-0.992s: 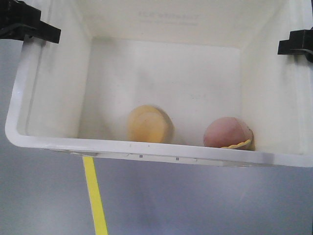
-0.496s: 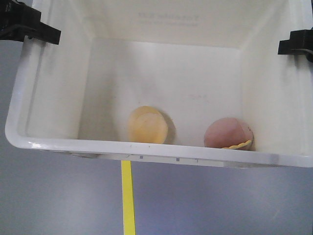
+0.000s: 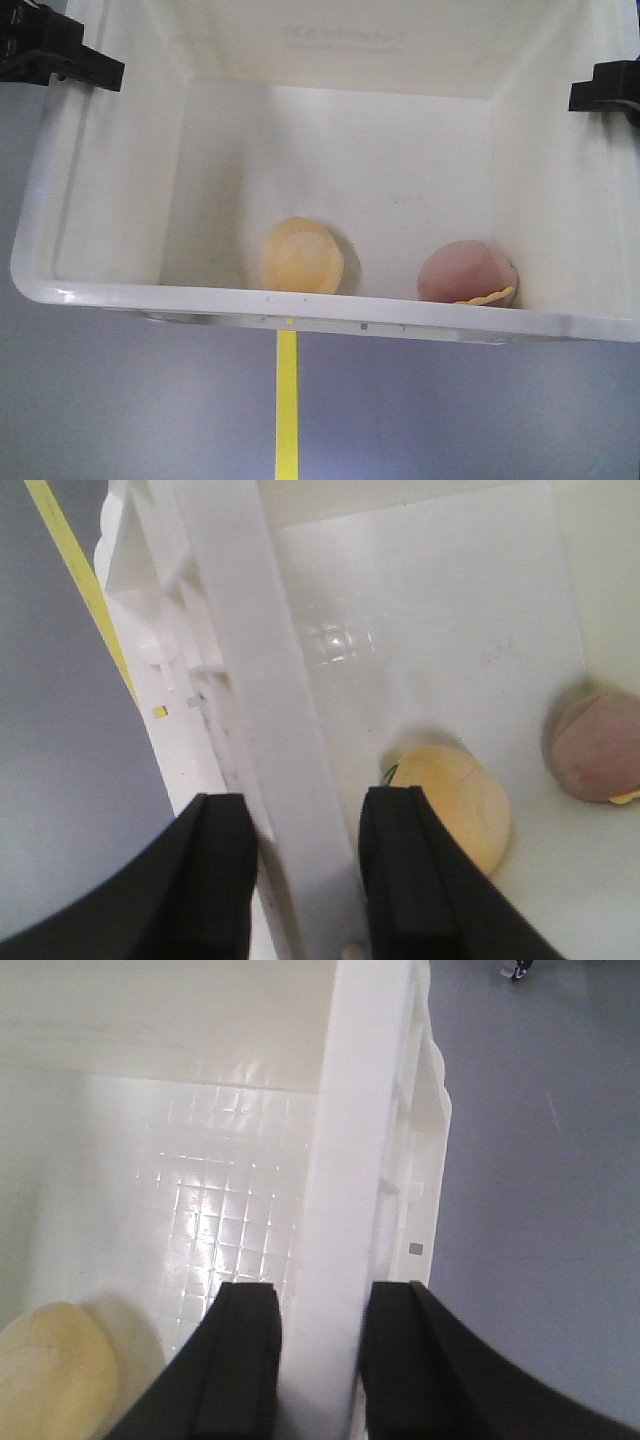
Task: Place moving items into box and shelve
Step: 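Hold the crate by both rims while the base drives away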
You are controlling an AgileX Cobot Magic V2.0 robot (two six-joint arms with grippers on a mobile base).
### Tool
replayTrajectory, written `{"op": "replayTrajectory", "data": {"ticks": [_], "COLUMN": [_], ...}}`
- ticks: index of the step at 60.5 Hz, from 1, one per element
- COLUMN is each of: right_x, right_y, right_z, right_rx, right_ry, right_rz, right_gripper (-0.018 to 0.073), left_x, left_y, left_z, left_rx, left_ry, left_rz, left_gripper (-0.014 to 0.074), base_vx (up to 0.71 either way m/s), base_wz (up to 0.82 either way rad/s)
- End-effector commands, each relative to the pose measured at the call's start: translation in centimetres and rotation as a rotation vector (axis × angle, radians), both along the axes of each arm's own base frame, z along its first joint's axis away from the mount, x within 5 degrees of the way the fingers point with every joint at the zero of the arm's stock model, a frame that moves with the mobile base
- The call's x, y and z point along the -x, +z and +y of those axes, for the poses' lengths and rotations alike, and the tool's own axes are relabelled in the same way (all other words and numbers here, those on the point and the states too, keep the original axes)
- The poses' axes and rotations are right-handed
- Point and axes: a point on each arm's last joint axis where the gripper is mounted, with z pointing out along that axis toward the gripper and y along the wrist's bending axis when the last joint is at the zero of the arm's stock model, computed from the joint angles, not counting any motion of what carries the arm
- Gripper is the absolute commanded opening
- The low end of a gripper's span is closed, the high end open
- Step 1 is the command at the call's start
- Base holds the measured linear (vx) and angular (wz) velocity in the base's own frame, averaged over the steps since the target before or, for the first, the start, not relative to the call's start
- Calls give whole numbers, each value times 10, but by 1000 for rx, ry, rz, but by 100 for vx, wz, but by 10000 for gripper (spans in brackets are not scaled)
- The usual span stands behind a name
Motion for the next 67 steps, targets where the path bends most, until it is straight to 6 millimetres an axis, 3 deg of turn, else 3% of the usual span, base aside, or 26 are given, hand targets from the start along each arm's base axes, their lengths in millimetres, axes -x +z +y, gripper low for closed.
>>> {"op": "replayTrajectory", "data": {"ticks": [1, 67], "right_x": [5, 5], "right_y": [32, 32], "right_z": [7, 7], "right_rx": [-145, -144], "right_ry": [0, 1], "right_rz": [-178, -175], "right_gripper": [-6, -6], "left_x": [16, 16], "left_y": [36, 36], "left_z": [-14, -14], "left_rx": [211, 211], "left_ry": [-58, -58], "left_rz": [-131, -131], "left_gripper": [-6, -6], "base_vx": [7, 19], "base_wz": [14, 11]}}
